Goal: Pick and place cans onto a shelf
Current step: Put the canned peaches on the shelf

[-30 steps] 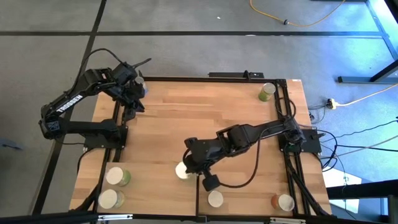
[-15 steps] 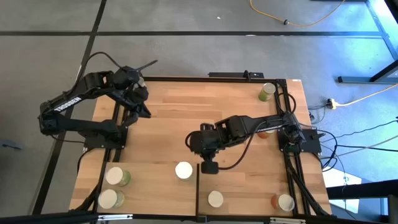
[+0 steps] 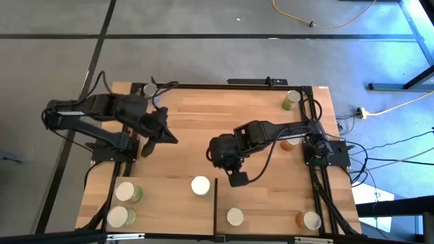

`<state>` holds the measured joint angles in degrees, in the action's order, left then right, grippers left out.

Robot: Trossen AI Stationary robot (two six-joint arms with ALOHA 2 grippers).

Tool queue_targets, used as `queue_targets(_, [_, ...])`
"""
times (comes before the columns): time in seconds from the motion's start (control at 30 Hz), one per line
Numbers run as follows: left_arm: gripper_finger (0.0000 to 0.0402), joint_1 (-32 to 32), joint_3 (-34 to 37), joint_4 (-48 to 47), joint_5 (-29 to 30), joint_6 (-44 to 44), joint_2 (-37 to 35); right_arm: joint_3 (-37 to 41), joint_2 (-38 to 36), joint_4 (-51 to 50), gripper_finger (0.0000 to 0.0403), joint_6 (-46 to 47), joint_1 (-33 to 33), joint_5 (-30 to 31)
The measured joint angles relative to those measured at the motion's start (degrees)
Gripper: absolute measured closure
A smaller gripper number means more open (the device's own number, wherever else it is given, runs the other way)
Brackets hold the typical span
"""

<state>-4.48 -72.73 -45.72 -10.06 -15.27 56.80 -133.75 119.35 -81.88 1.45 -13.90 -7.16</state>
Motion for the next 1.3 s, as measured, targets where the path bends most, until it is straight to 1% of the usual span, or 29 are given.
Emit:
queue_targets(0.13, [0.0401,-7.2,0.0,0.5,8.9,-3.7,1.8,-1.0,-0.1,-0.8,0.0402,-3.8,0.9,0.0])
queue_targets(0.23, [0.0401,-12.0,0.1,1.1,12.4,-4.1,4.6,-1.0,-1.3,-1.4,0.0402,-6.3,1.5,0.1])
queue_targets(0.3, [0.0401,-14.5,0.1,4.0,11.9,-3.5,7.1,-1.1,-2.3,-2.3,0.0402,-7.3,2.1,0.5])
queue_targets(0.37, [0.0401,-16.2,0.1,5.5,10.1,-1.3,9.8,-1.2,-3.3,-2.6,0.0402,-7.7,2.6,2.6])
queue_targets(0.47, [0.0401,-17.6,0.1,8.6,7.2,-0.9,13.3,-1.2,-4.8,-2.9,0.0402,-8.0,3.9,5.1])
queue_targets(0.63, [0.0401,-19.0,0.1,16.2,4.8,-0.7,17.3,-1.0,-5.1,-2.8,0.0402,-7.5,6.2,5.2])
queue_targets(0.7, [0.0401,-19.0,0.0,19.9,4.4,-0.7,18.3,0.1,-5.1,-2.5,0.0402,-7.7,6.9,2.8])
queue_targets(0.77, [0.0401,-19.4,0.0,19.7,4.7,-1.5,18.7,1.4,-5.1,-1.8,0.0402,-8.3,7.4,-2.7])
queue_targets(0.87, [0.0401,-20.2,-0.8,17.5,7.8,-2.2,19.0,3.2,-5.0,-0.6,0.0402,-10.7,7.2,-8.0])
queue_targets(0.93, [0.0401,-20.7,-1.7,17.1,10.2,-2.1,19.0,4.8,-5.1,2.1,0.0402,-11.0,6.6,-10.4])
queue_targets(1.03, [0.0401,-21.2,-3.9,12.7,13.3,-2.1,18.4,8.0,-5.0,7.6,0.0402,-11.8,5.7,-13.6])
queue_targets(1.07, [0.0401,-21.3,-4.8,10.9,14.5,-2.1,18.5,9.1,-5.0,9.4,0.0402,-12.1,5.5,-14.0])
queue_targets(1.17, [0.0401,-21.9,-8.0,1.3,19.2,-2.9,18.5,11.2,-4.9,13.3,0.0402,-12.0,4.6,-14.0])
queue_targets(1.3, [0.0401,-22.2,-11.7,-6.3,23.4,-5.2,18.5,13.4,-5.0,18.1,0.0402,-11.0,3.6,-14.0])
